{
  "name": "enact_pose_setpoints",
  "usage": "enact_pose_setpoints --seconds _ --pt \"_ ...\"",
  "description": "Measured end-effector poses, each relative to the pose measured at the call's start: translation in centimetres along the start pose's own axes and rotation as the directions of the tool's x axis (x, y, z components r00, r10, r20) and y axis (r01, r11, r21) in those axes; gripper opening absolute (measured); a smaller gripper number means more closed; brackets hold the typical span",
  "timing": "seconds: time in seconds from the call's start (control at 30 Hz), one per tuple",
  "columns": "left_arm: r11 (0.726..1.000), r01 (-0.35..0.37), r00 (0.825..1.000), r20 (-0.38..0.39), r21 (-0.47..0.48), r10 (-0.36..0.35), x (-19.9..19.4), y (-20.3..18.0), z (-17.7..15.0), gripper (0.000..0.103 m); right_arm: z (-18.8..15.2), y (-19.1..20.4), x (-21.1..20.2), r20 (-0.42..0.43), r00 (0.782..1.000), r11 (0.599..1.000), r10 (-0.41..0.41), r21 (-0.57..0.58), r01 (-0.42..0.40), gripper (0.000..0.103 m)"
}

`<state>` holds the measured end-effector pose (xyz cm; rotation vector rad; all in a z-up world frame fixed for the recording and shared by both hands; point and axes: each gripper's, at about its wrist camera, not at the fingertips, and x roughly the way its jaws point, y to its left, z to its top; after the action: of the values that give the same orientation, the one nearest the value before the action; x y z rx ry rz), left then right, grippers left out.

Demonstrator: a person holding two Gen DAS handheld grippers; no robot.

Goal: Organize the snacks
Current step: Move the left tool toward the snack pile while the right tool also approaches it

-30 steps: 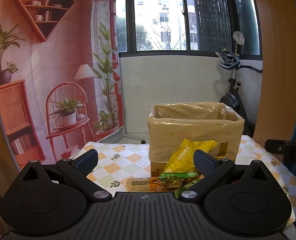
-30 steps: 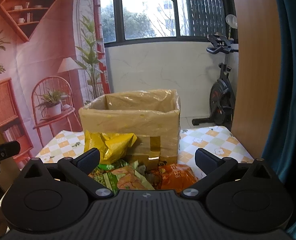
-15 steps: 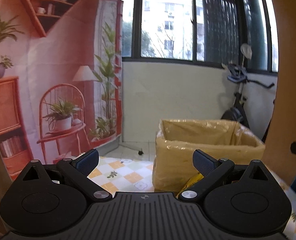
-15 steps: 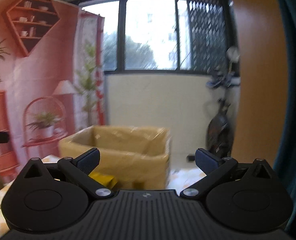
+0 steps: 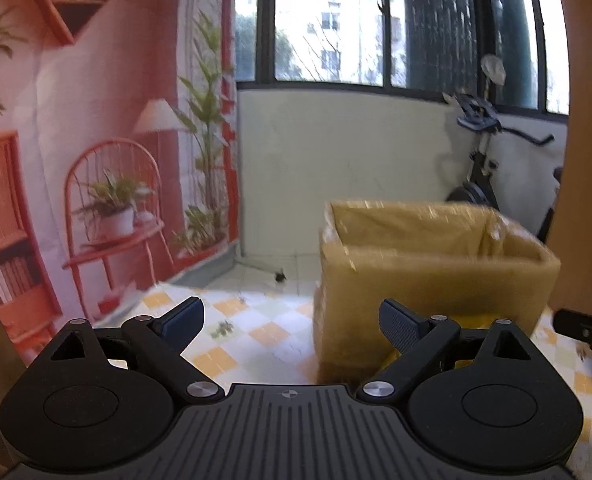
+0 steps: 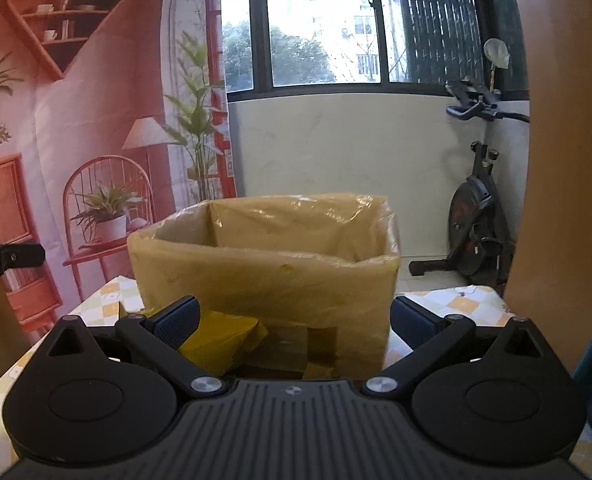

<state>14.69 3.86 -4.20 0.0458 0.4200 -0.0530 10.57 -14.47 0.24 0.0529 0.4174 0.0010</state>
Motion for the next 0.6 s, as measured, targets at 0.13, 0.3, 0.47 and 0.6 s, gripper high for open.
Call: enact_pose_setpoints --seconds 0.13,0.3,0.47,0.6 --pt "0.998 0.059 0.995 -0.074 -0.016 -0.060 1.0 -0.3 -2.1 0.096 -1.9 -0.3 1.1 -0.050 0.998 0.999 0.033 0.006 -0.032 0.102" --pt "0.984 0.117 0.981 -0.139 -0.136 -0.136 0.8 0.2 -5.2 0.096 -4.1 -0.4 1.5 -0.117 0.992 0.998 0.054 -0.006 -0.055 0.099" --pt "0.980 0.141 0.971 -0.175 -0.142 -0.165 1.0 -1.1 -7.7 0.095 -6.3 -0.6 1.5 -0.167 0.981 0.994 0.102 -0.014 -0.106 0.095" --pt "0.972 0.165 0.956 -0.214 -0.170 -0.200 1.7 -1.6 -8.8 0.090 -7.4 -0.6 2.4 -0.203 0.970 0.991 0.131 0.010 -0.132 0.091"
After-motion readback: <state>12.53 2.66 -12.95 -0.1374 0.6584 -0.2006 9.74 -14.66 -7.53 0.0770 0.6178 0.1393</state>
